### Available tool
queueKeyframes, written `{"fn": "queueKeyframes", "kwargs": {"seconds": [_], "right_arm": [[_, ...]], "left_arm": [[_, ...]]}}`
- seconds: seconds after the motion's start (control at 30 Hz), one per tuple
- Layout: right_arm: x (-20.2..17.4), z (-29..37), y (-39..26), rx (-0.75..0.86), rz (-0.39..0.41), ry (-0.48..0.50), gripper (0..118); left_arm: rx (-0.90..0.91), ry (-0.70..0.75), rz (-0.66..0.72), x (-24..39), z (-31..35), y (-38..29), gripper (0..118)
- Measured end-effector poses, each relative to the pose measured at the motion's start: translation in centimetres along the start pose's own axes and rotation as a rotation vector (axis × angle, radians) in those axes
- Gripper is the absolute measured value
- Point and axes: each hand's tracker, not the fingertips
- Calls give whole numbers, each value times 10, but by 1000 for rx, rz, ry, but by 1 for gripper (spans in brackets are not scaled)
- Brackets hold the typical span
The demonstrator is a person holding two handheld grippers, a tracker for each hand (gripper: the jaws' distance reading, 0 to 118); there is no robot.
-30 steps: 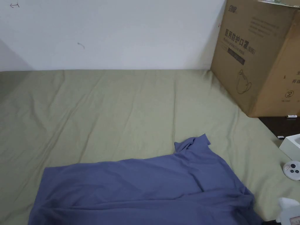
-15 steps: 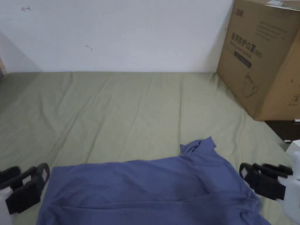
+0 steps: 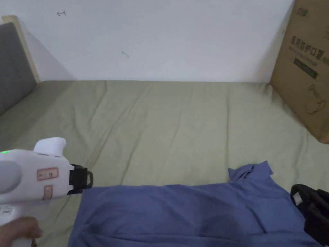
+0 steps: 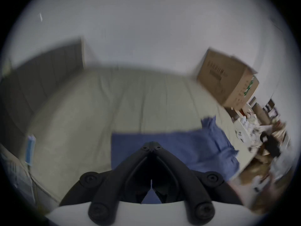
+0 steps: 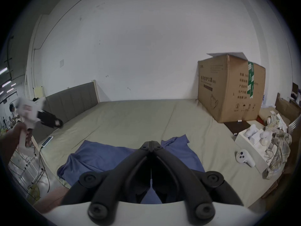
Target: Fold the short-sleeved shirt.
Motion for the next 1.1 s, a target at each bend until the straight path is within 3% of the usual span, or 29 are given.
{"fn": "queueKeyframes", "kwargs": {"seconds": [0.1,0.13,0.2,0.23,0.4,0.47,0.53,0.6,0.63,0.7,0.73,0.8,0.87,0.93,0.97,1.03,1.1], "right_arm": [[10,-21,-5,-79,-54,15,0],[13,-28,-7,-101,-70,18,0],[17,-41,-11,-147,-105,18,0],[19,-46,-15,-166,-120,19,0],[29,-68,-27,-244,-162,19,0],[33,-73,-29,-266,-160,7,0],[34,-74,-31,-275,-162,1,0],[40,-75,-33,-279,-165,-7,0],[40,-76,-33,-280,-166,-8,0],[48,-81,-29,-282,-173,-10,0],[54,-86,-25,-284,-181,-9,0],[68,-102,-13,-277,-191,-7,0],[86,-131,2,-265,-163,-28,0],[107,-172,16,-323,-138,-71,5],[118,-197,21,-376,-139,-93,28],[138,-250,19,-544,-154,-130,102],[155,-292,8,-659,-165,-167,105]], "left_arm": [[-75,75,45,-44,-65,28,0],[-55,118,48,-56,-80,35,20],[-54,203,26,-68,-112,38,98],[-56,182,27,-72,-126,39,114],[-183,229,-100,-90,-201,37,111],[-156,223,-159,-94,-219,23,118],[-73,297,-170,-80,-213,13,118],[-45,319,-195,-71,-203,6,105],[-4,319,-220,-65,-195,2,80],[77,327,-256,-51,-174,-8,11],[90,304,-252,-46,-161,-11,3],[50,268,-206,-36,-149,-17,3],[72,103,-122,-31,-129,-20,3],[152,107,-133,-19,-108,-23,3],[188,114,-150,-12,-96,-23,3],[229,86,-150,-8,-78,-19,3],[237,84,-140,-3,-66,-19,3]]}}
